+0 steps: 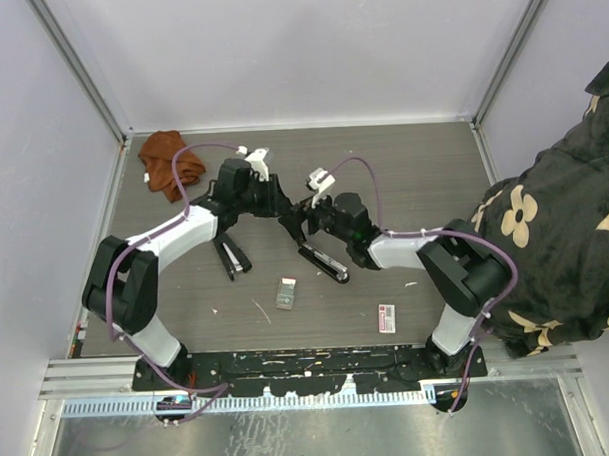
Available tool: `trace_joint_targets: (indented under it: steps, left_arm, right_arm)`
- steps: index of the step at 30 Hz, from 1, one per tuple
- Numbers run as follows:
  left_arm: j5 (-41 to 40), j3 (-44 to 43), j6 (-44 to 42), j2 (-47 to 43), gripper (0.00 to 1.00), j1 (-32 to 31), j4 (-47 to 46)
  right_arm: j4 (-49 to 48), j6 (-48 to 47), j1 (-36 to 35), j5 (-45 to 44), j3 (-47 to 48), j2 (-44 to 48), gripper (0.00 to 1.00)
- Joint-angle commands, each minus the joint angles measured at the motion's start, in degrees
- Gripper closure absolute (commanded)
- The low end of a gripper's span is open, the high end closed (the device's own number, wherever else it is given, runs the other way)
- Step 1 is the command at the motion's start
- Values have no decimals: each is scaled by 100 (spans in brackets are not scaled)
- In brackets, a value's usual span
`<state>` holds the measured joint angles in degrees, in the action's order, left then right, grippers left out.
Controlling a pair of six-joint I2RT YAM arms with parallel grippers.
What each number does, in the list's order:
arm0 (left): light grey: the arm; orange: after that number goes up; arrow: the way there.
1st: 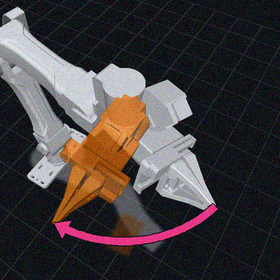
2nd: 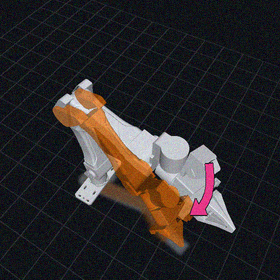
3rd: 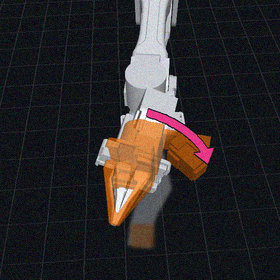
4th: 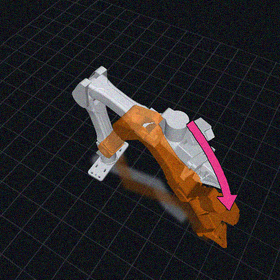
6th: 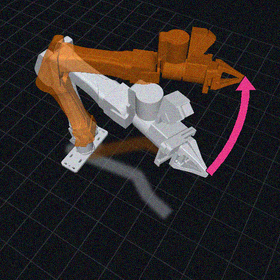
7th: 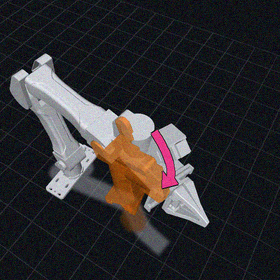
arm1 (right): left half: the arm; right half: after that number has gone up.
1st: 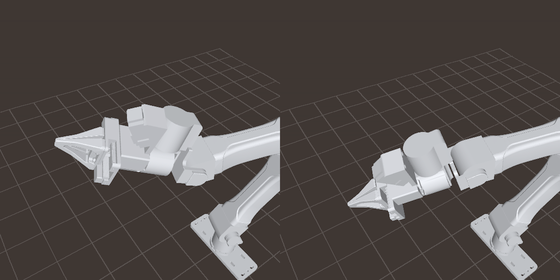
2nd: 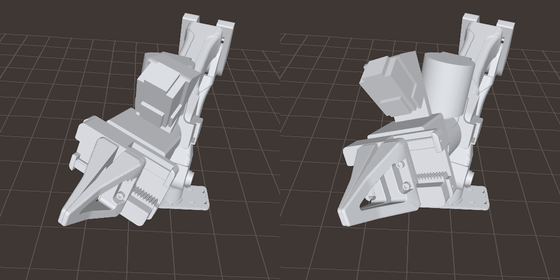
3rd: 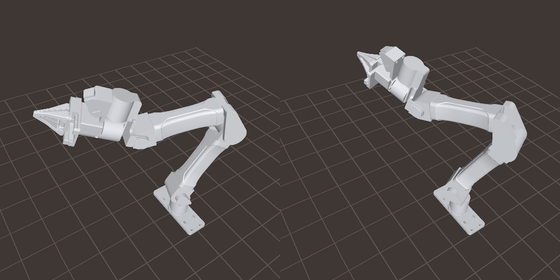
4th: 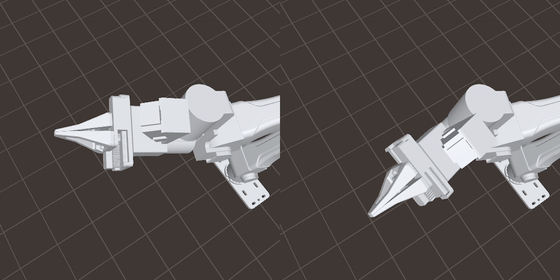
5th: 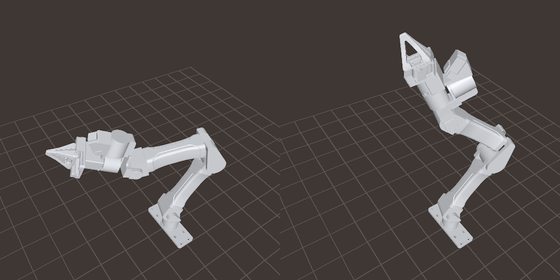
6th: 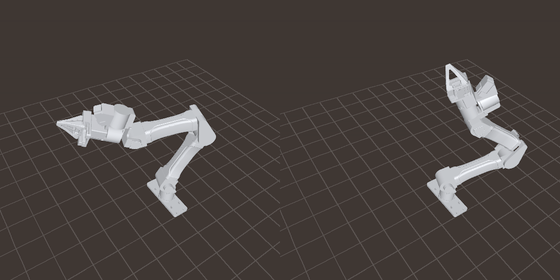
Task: Load the staples into the stapler
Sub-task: Close the stapler at the center of the board.
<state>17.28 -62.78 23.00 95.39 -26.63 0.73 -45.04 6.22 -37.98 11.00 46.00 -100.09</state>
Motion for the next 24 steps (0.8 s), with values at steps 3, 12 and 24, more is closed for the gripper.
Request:
trace_joint_targets:
  steps: [3,12,24]
  left_arm:
    - [-944,64,-1253,-675,86,-370,314]
    - [-2026,182,-2040,-893,86,-1220,500]
    - [-3176,144,-2497,-919,86,-2172,656]
  right_arm:
    - [37,247,-32,-356,-1047,1477,14]
    - [1411,257,-632,-1342,-2144,2710,16]
    - [1075,493,-1054,-2297,-2419,1910,43]
